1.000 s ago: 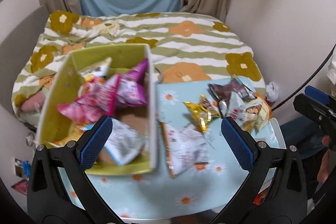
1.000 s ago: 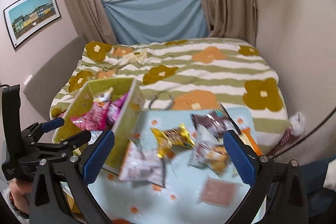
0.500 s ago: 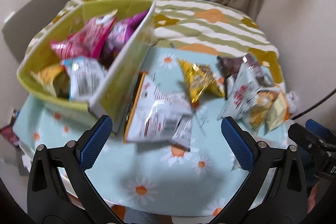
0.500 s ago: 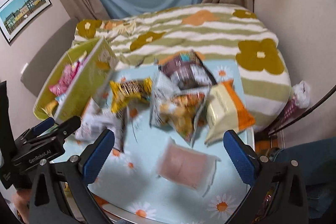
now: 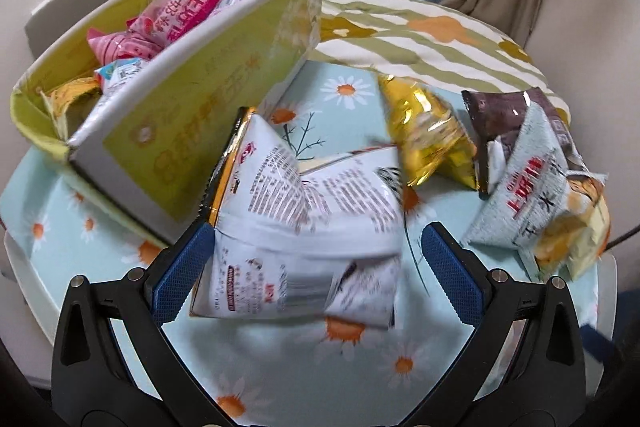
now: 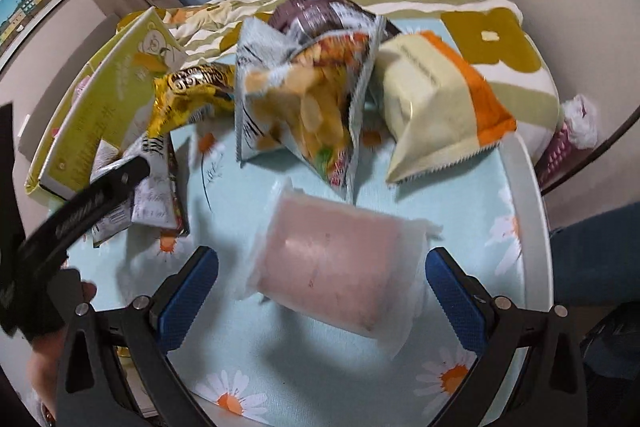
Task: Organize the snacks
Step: 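Grasp the white printed bag with the left tool while the right tool grasps the pink-white pouch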
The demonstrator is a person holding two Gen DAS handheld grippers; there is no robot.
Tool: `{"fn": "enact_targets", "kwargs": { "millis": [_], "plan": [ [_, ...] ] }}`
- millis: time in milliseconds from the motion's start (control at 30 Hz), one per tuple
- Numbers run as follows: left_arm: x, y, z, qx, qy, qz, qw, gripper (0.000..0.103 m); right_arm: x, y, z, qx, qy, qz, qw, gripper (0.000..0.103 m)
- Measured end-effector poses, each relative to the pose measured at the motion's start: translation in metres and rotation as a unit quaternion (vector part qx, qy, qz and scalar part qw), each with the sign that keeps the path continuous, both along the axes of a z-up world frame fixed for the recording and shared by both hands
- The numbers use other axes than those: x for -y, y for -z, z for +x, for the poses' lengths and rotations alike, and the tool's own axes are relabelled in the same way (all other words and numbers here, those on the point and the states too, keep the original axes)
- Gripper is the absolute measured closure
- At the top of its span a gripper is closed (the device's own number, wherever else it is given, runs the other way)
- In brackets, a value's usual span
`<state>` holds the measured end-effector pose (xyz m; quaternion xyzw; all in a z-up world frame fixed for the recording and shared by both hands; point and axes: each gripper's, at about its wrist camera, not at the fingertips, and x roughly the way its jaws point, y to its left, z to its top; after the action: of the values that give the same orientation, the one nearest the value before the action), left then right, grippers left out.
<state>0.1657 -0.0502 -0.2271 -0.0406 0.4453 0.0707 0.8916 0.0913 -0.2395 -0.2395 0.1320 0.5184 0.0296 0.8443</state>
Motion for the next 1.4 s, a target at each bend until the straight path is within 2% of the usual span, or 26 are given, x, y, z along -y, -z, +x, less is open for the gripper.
{"fn": "enact_targets", "kwargs": {
  "millis": [167, 367, 600, 700, 833, 1400],
  "plan": [
    [0.002, 0.011, 0.015, -0.010, -0.006, 0.022, 0.9997, 0.000, -0.002, 0.005, 0.000, 0.001, 0.001, -0.011, 1.000, 0.000],
    [0.006, 0.017, 0.022, -0.003, 0.021, 0.046, 0.9987, 0.000, -0.004, 0.007, 0.002, 0.004, 0.008, -0.028, 1.000, 0.000],
    [0.000, 0.020, 0.033, -0.003, 0.044, 0.033, 0.9985, 0.024, -0.006, 0.011, 0.007, 0.001, 0.010, -0.040, 0.999, 0.000],
    [-0.005, 0.019, 0.033, -0.004, 0.049, 0.026, 0.9985, 0.029, -0.009, 0.015, 0.010, -0.006, 0.007, -0.046, 0.999, 0.000],
    [-0.008, 0.017, 0.031, -0.006, 0.055, 0.023, 0.9982, 0.031, -0.008, 0.023, 0.011, -0.013, 0.017, -0.024, 0.999, 0.000],
    [-0.014, 0.006, -0.001, -0.018, 0.068, 0.020, 0.9973, 0.032, -0.037, 0.022, 0.015, -0.015, -0.013, -0.068, 0.997, 0.000]
  ]
}}
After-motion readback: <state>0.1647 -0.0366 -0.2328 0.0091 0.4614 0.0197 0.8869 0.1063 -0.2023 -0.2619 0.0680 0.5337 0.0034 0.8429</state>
